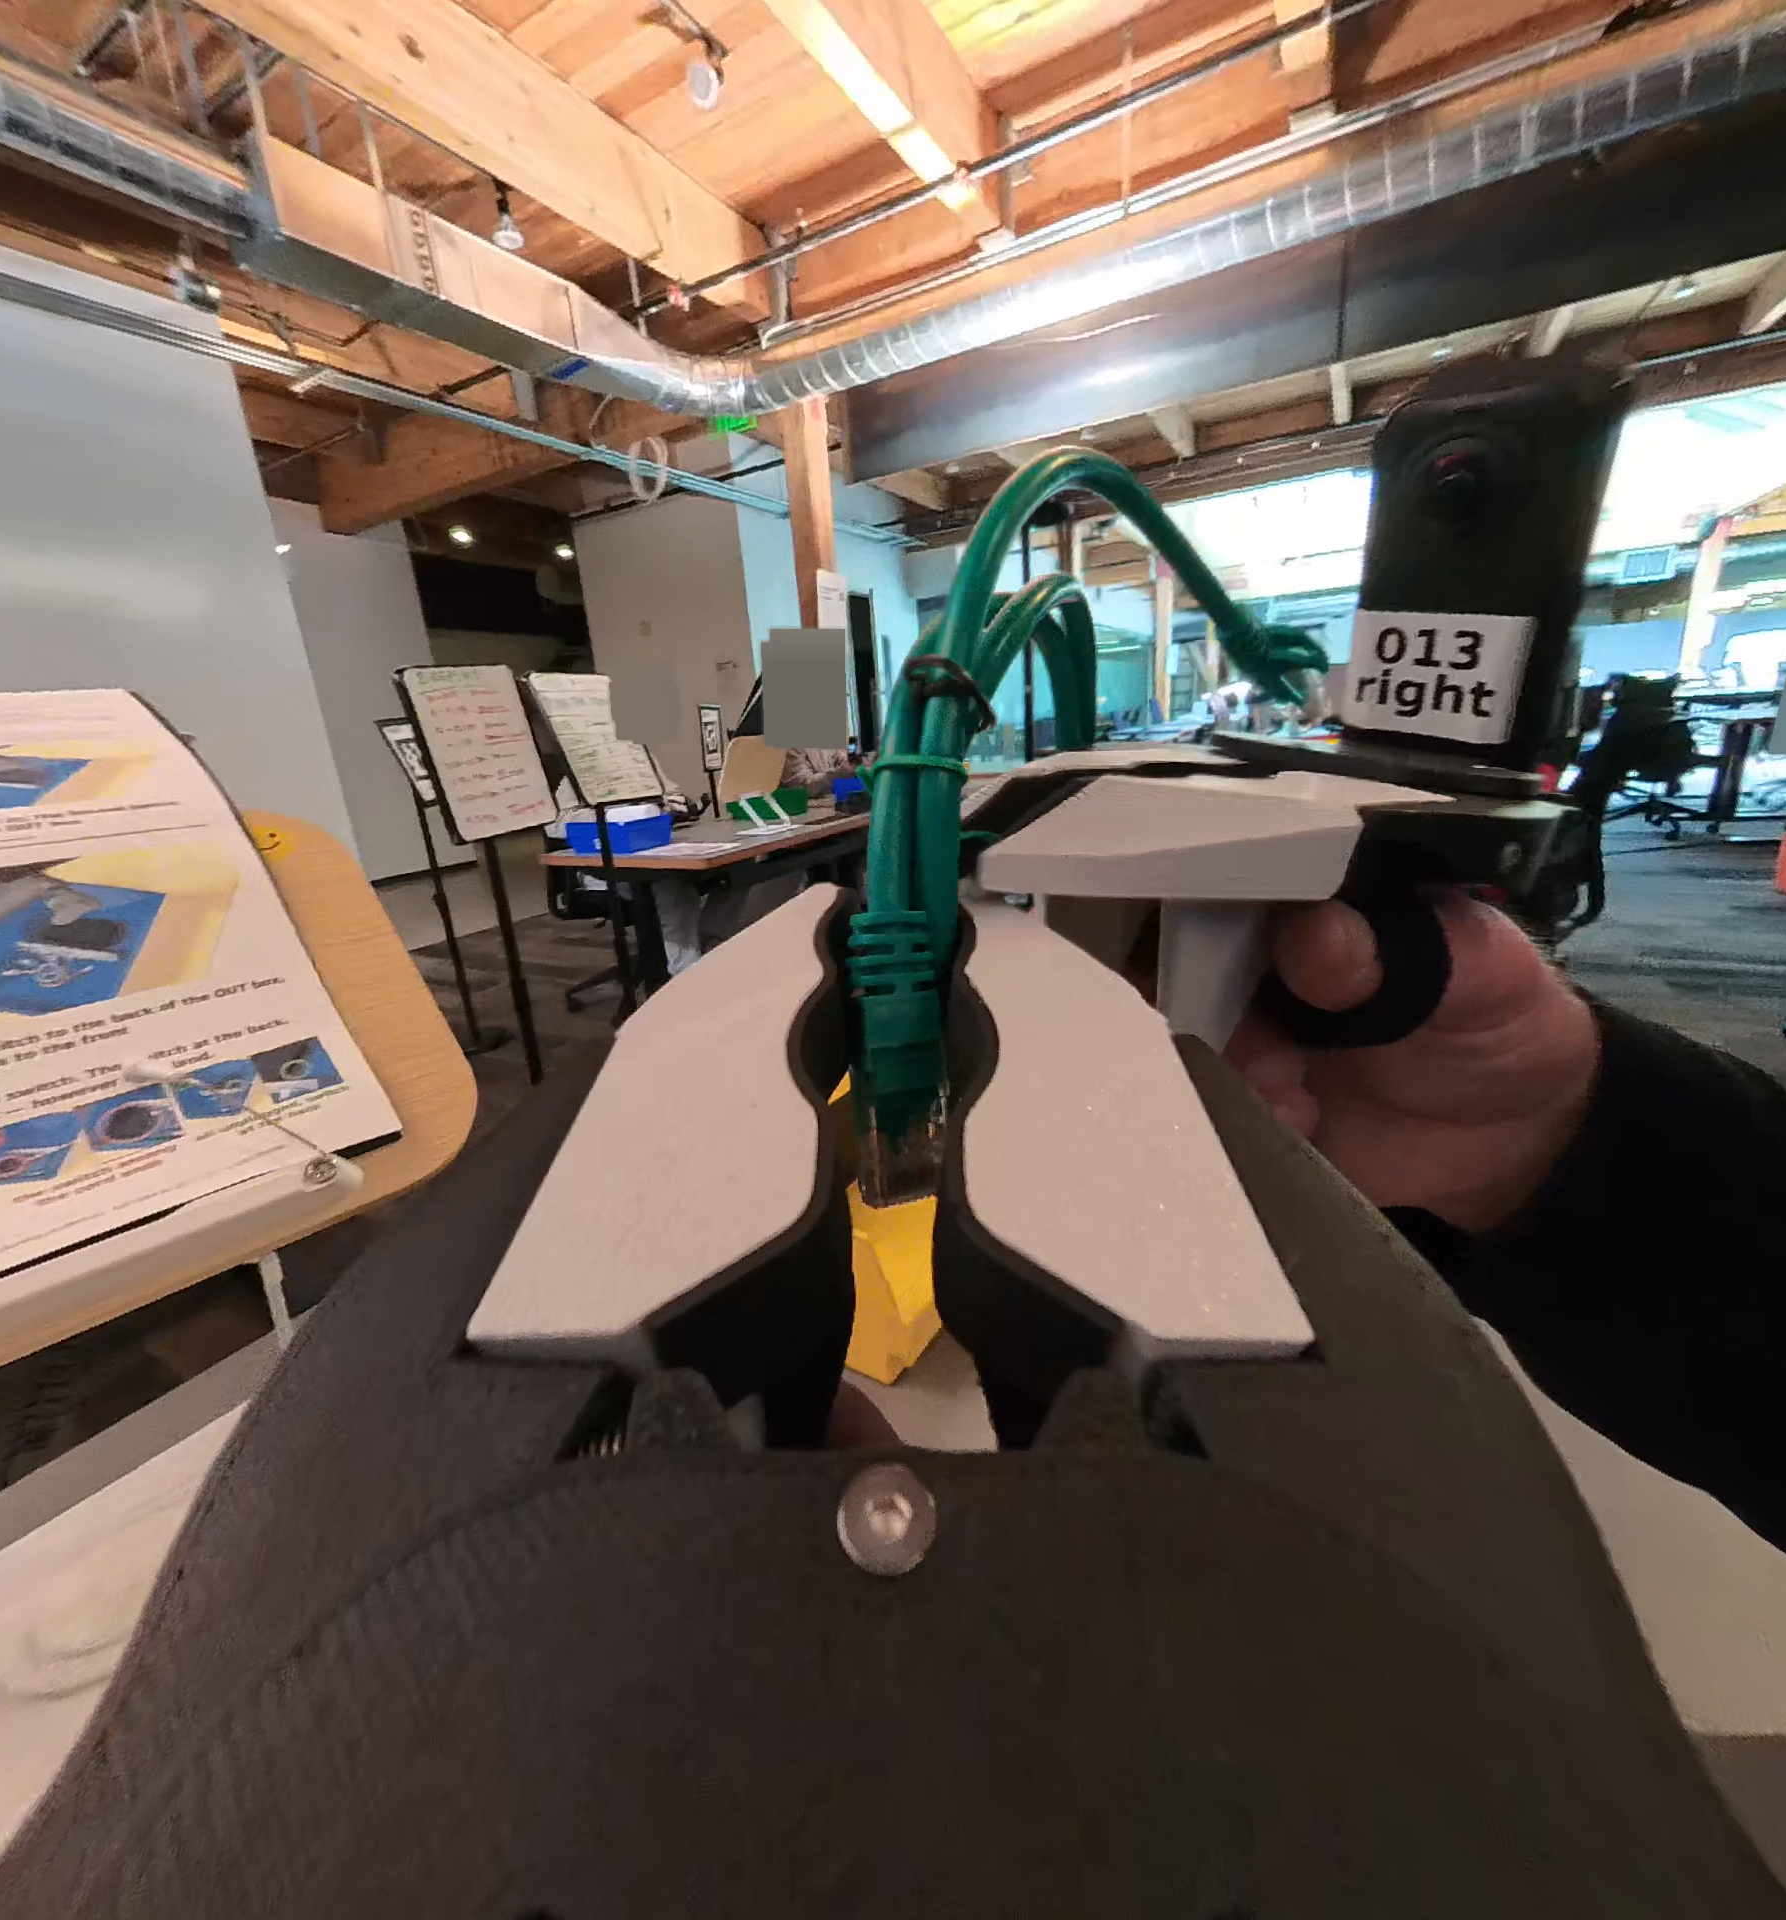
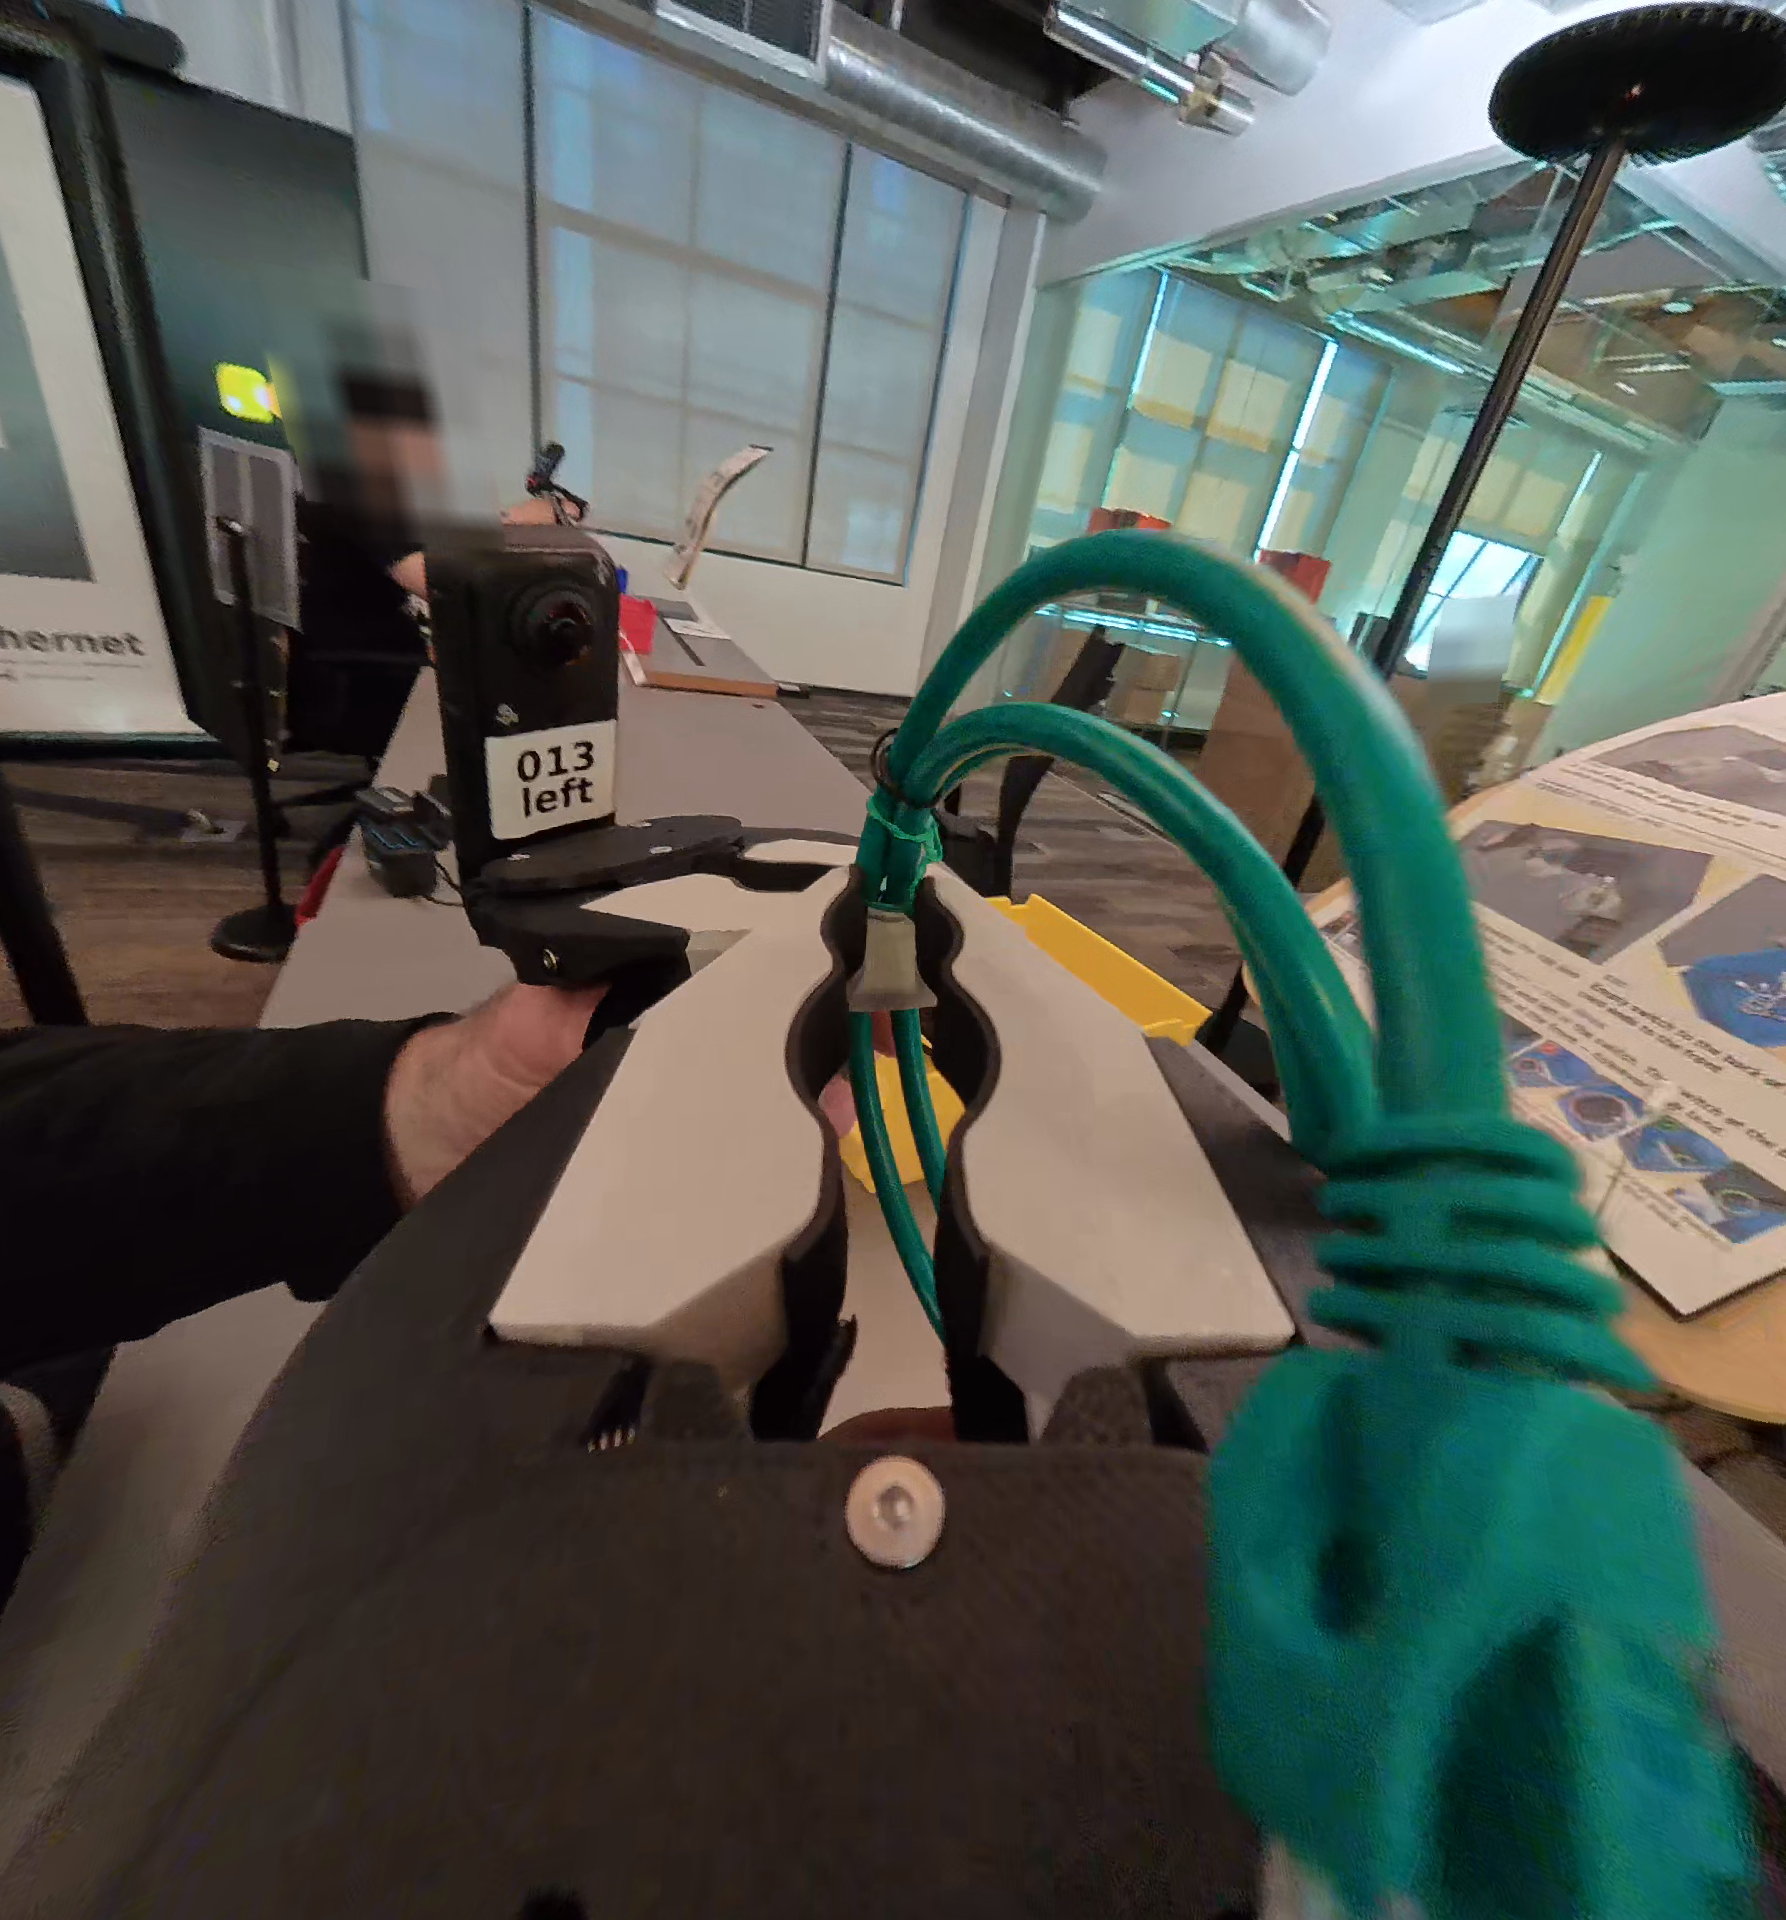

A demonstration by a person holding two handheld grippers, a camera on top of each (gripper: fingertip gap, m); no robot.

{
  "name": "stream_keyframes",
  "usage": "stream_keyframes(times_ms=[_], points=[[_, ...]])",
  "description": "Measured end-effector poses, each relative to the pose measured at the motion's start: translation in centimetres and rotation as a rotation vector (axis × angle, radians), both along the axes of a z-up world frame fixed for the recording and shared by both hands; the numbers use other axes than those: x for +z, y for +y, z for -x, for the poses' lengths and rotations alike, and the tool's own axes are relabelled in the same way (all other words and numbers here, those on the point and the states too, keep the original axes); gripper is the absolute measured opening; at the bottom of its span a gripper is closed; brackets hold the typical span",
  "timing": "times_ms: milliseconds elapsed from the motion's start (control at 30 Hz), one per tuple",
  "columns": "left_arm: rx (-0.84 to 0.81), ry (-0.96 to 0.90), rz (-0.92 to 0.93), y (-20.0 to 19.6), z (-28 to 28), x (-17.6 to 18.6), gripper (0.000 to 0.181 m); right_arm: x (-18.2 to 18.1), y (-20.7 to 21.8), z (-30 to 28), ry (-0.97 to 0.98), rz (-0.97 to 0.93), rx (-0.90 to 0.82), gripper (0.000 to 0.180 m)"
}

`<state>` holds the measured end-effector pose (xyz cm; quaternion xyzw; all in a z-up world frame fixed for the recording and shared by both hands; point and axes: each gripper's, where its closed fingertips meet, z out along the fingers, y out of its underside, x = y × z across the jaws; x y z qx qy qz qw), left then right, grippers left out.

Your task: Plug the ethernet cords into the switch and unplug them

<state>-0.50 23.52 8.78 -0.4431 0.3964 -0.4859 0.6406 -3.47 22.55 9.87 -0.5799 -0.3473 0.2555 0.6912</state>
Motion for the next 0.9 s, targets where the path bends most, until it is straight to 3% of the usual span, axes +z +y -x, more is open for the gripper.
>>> stream_keyframes(times_ms=[433,600,900], points=[[-0.087,-0.024,0.001,-1.1,0.1,1.1,0.013,1.2,-0.6,-0.6,0.064,-0.030,0.026,0.000],[-0.022,0.002,0.021,-0.6,-0.1,1.3,0.013,1.4,-0.7,-0.6,-0.028,-0.107,-0.063,0.000],[0.117,0.019,0.006,0.9,-0.5,1.8,0.012,2.2,-2.2,1.4,0.023,-0.102,0.015,0.000]])
